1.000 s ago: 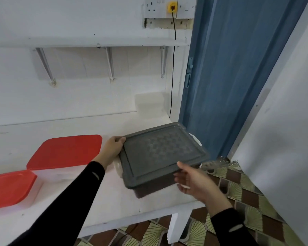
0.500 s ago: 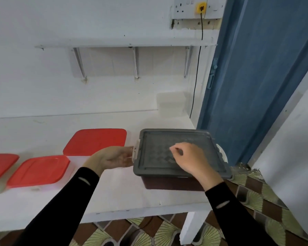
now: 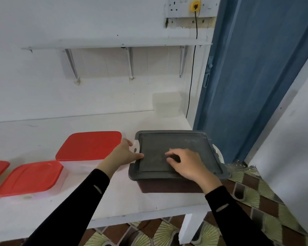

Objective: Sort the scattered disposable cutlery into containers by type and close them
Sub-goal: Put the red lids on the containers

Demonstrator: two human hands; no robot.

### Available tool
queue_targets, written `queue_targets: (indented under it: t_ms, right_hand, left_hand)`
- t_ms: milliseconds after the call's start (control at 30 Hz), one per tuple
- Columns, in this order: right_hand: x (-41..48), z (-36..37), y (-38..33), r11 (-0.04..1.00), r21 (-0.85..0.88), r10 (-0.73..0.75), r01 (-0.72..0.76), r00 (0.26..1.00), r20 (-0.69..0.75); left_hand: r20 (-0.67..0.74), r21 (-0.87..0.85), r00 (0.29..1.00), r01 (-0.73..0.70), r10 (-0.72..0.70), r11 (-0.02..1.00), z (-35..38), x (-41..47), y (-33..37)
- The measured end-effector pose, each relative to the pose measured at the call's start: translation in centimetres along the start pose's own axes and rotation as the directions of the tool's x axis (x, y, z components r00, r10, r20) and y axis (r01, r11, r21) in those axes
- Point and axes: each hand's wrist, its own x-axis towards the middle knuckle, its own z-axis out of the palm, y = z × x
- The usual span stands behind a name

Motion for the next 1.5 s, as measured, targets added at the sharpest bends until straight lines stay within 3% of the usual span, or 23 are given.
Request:
queue_targets:
  t_ms: [67, 100, 167, 267, 367, 433, 500, 600, 767, 933, 1000, 1133, 1200, 1300, 1433, 1500]
  right_hand:
    - [0.0, -1.5, 2.0, 0.995, 0.048, 0.089, -0.084, 0.991, -0.1]
    - [0.1, -2.0, 3.3, 0.986, 0.024, 0.164, -0.162, 0.97, -0.179]
    - [-0.1, -3.0, 6.1, 0.932, 0.011, 0.353, -0.363, 0.9, -0.254]
    - [-0.9, -4.7, 8.7, 0.751, 0.239, 0.647, -0.615, 0.759, -0.079]
    - [-1.7, -5.9, 10.0, 0.553, 0.55, 0.715, -0.625, 0.696, 0.071]
    - [-1.9, -6.6, 11.1, 0.246, 0.776, 0.703, -0.581, 0.658, 0.27]
    - [-1.8, -6.7, 12.5, 0.052, 0.828, 0.635, -0.558, 0.658, 0.404]
    - [-1.8, -6.7, 13.8, -0.046, 0.803, 0.573, -0.594, 0.643, 0.508]
    - [-1.3, -6.7, 14.5, 0.05, 0.751, 0.448, -0.658, 0.687, 0.572]
    - [0.0, -7.2, 13.9, 0.2, 0.687, 0.487, -0.699, 0.679, 0.549]
    - [0.8, -7.0, 12.8, 0.291, 0.643, 0.543, -0.709, 0.676, 0.499]
    - [1.3, -6.6, 12.0, 0.477, 0.597, 0.642, -0.645, 0.72, 0.264]
    - [0.9, -6.7, 11.8, 0.488, 0.606, 0.635, -0.628, 0.732, 0.247]
    - [-0.6, -6.5, 11.7, 0.411, 0.627, 0.624, -0.662, 0.706, 0.336]
    - [-2.8, -5.3, 13.1, 0.332, 0.635, 0.608, -0.697, 0.673, 0.421]
    - [-3.6, -4.5, 13.3, 0.341, 0.594, 0.567, -0.728, 0.664, 0.488]
  left_hand:
    - [-0.102, 0.373, 0.974, -0.151, 0.202, 0.915, 1.7, -0.4, 1.1]
    - [-0.081, 0.445, 0.945, -0.249, 0.316, 0.86, 2.9, -0.5, 1.8]
    - [0.135, 0.413, 0.864, -0.493, 0.484, 0.765, 5.3, -0.3, 3.7]
    - [0.362, 0.385, 0.716, -0.698, 0.597, 0.603, 8.5, 0.1, 6.4]
    - [0.367, 0.442, 0.742, -0.67, 0.561, 0.597, 10.8, 0.4, 7.6]
    - [0.366, 0.494, 0.758, -0.65, 0.54, 0.577, 11.5, 0.6, 7.7]
    - [0.371, 0.51, 0.755, -0.652, 0.541, 0.56, 11.5, 0.7, 7.5]
    - [0.373, 0.519, 0.749, -0.657, 0.547, 0.546, 11.4, 0.9, 7.3]
    - [0.387, 0.531, 0.747, -0.66, 0.54, 0.532, 11.5, 1.1, 7.3]
    - [0.379, 0.534, 0.747, -0.658, 0.546, 0.531, 11.6, 1.2, 7.4]
    - [0.37, 0.539, 0.744, -0.659, 0.555, 0.524, 11.6, 0.9, 7.4]
    - [0.307, 0.539, 0.735, -0.657, 0.604, 0.526, 11.3, 1.7, 7.7]
    - [0.177, 0.621, 0.772, -0.569, 0.611, 0.539, 10.3, 4.1, 8.1]
    - [0.023, 0.678, 0.908, -0.321, 0.418, 0.661, 7.3, 7.6, 8.5]
    - [0.004, 0.706, 0.952, -0.219, 0.306, 0.673, 5.2, 7.9, 7.7]
    - [-0.017, 0.63, 0.964, -0.195, 0.264, 0.752, 5.1, 6.7, 6.6]
